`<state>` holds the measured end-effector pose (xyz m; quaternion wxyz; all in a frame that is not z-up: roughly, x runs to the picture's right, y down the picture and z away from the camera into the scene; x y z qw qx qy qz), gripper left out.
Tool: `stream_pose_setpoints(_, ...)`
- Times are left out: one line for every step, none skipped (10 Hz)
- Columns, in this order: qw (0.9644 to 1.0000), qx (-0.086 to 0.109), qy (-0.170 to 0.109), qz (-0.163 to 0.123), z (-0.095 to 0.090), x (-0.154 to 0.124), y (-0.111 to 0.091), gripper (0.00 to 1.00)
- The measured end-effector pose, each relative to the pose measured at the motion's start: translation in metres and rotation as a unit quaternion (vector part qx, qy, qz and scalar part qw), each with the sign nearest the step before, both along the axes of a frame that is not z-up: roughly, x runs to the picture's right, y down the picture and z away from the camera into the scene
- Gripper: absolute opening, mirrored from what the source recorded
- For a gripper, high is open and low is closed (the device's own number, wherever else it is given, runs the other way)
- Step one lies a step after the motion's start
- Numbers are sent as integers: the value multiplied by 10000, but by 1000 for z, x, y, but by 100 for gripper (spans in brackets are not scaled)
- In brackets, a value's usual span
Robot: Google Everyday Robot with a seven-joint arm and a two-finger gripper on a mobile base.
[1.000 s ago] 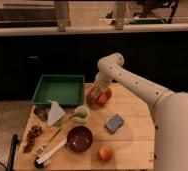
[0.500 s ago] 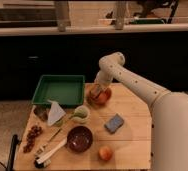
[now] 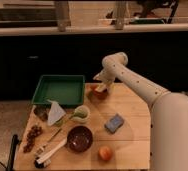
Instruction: Place eraser in red bowl
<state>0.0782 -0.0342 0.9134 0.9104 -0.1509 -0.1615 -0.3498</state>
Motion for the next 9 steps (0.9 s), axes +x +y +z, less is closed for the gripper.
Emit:
stream_pose_setpoints(10000, 62, 11, 35, -2, 4, -3, 80)
stream_pose_setpoints(9999, 131, 11, 56, -6, 6, -5, 80)
stream_pose_setpoints(9998, 197, -4, 57, -11, 6, -8, 80)
stream_pose_setpoints(9997, 255, -24, 42, -16, 6, -10, 80)
stream_pose_setpoints(9995, 301, -52, 36, -21, 5, -12, 80)
stream_pose_setpoints(9994, 349, -63, 28, -26, 6, -13, 80)
stream_pose_setpoints(9992, 389, -69, 8, -28, 8, -14, 80)
stream_pose_setpoints(9991, 408, -94, -1, -30, 8, -14, 80)
stream_pose_setpoints(9990, 424, -125, -15, -32, 7, -14, 80)
